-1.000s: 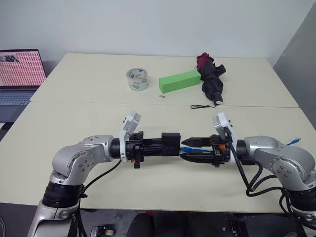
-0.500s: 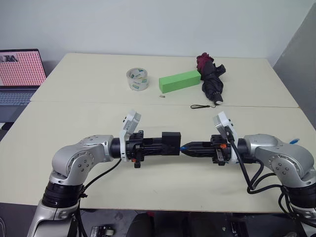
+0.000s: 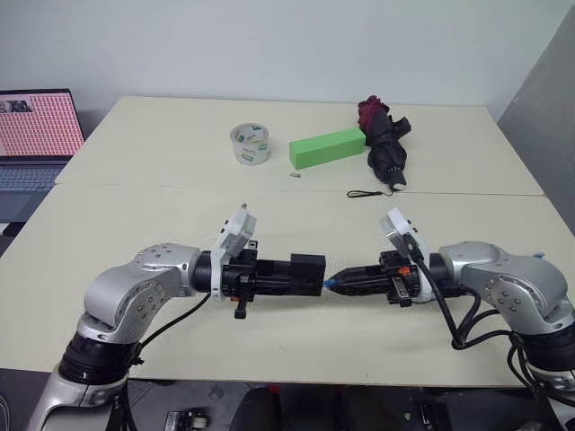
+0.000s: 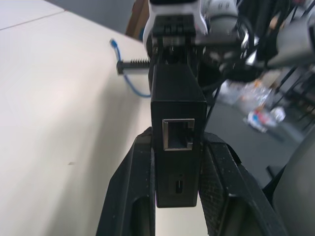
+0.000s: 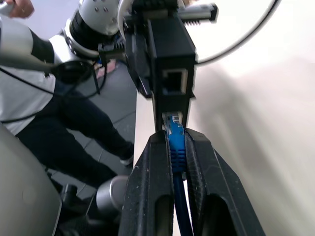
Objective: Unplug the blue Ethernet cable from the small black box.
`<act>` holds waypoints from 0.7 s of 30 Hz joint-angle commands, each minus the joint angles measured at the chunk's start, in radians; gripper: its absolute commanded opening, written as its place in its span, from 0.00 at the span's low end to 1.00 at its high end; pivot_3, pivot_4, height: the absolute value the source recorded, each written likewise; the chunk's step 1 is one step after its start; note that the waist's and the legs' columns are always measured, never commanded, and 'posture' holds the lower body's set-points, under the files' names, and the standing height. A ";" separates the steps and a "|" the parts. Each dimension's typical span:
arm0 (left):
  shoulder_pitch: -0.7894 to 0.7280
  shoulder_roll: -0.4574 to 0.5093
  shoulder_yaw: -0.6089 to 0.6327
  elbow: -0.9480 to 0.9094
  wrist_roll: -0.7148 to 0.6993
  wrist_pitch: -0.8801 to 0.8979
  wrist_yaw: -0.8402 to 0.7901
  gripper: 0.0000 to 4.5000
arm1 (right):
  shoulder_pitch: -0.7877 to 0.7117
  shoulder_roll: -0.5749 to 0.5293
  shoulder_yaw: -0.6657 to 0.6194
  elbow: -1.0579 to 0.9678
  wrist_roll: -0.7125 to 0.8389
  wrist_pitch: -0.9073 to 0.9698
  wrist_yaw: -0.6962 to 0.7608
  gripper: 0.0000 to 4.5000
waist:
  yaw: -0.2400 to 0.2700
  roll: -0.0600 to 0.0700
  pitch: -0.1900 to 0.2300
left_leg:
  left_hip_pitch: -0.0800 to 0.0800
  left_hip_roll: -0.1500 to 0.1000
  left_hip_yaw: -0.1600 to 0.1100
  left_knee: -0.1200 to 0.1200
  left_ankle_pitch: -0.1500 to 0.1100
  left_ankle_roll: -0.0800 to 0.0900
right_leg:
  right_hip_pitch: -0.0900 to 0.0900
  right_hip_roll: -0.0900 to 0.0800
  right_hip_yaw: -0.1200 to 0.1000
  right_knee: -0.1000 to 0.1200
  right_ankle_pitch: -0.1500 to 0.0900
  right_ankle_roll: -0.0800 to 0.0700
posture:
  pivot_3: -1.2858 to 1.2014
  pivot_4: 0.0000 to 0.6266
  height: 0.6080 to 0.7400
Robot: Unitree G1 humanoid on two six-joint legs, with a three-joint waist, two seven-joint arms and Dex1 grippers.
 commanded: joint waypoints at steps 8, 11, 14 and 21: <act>0.068 0.032 0.046 0.036 0.093 -0.109 0.004 0.18 | -0.093 0.172 0.023 0.270 -0.337 -0.311 -0.252 0.02 | -0.001 0.000 0.000 | -0.001 0.000 0.001 0.000 -0.002 0.003 | -0.001 0.000 0.000 0.001 0.000 0.000 | 0.52 0.24 1.00; 0.086 0.006 0.051 0.027 0.120 -0.133 0.055 0.18 | -0.224 0.343 0.089 0.564 -0.582 -0.523 -0.489 0.02 | -0.019 0.001 0.000 | 0.000 0.001 0.002 0.000 -0.001 0.001 | -0.003 0.001 0.002 0.003 0.000 0.000 | 0.52 0.24 1.00; 0.083 -0.036 0.058 0.048 0.166 -0.183 0.127 0.18 | -0.315 0.442 0.101 0.805 -0.689 -0.656 -0.597 0.17 | -0.017 0.000 0.001 | -0.001 0.001 0.002 -0.001 0.000 -0.001 | -0.005 0.001 0.001 0.003 0.000 0.000 | 0.52 0.24 1.00; 0.084 -0.132 0.103 0.113 0.268 -0.310 0.298 0.18 | -0.355 0.468 0.070 0.910 -0.739 -0.753 -0.541 0.52 | -0.013 0.000 0.001 | -0.003 0.000 0.004 -0.001 0.000 -0.001 | -0.006 -0.002 0.001 0.002 0.000 0.000 | 0.52 0.24 1.00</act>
